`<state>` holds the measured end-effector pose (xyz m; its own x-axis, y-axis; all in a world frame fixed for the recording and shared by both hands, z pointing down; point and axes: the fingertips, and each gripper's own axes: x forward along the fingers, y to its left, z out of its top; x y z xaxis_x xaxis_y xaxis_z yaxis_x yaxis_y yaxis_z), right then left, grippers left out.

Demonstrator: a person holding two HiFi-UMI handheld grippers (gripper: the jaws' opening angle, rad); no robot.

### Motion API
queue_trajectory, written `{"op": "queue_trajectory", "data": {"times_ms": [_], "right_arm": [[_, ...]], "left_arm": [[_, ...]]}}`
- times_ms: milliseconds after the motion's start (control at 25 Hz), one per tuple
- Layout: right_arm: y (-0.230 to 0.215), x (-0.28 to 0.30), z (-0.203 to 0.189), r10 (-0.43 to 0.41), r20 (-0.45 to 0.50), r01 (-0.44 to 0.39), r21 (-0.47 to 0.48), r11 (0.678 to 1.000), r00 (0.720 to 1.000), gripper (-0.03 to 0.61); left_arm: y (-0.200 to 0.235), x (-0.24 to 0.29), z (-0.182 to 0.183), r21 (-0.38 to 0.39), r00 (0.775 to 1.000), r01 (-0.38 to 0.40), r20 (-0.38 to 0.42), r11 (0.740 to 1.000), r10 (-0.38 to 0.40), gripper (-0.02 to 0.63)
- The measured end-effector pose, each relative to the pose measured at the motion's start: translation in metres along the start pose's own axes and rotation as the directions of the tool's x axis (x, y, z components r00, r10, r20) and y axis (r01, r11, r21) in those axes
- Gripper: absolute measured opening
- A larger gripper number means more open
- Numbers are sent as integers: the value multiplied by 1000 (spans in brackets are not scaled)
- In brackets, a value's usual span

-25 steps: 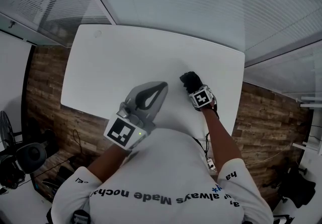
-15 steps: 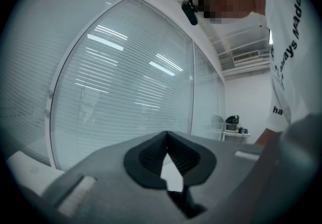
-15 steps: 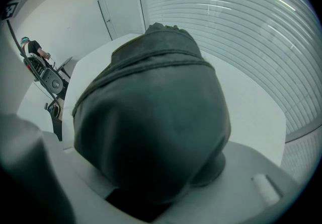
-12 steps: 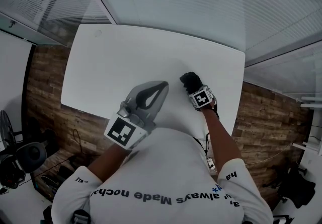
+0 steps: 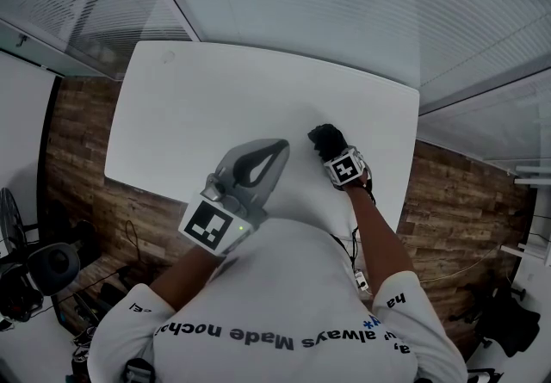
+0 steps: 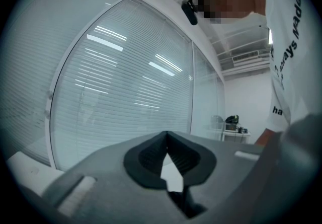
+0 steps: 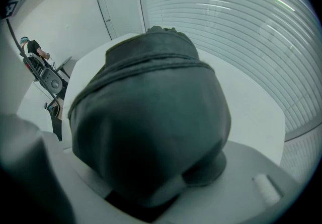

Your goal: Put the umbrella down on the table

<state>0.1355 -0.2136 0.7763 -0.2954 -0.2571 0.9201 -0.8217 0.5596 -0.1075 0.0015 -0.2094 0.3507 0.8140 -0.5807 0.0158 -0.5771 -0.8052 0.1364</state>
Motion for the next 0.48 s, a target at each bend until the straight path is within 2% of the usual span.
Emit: {"op": "queue_trajectory", "data": {"times_ms": [480], "right_arm": [[3,-2,-8,-1,-17,1,-2,1000,1000,281]], "left_arm": [[-8,-2,1,7,1000,2,4,1000,-2,3]]}}
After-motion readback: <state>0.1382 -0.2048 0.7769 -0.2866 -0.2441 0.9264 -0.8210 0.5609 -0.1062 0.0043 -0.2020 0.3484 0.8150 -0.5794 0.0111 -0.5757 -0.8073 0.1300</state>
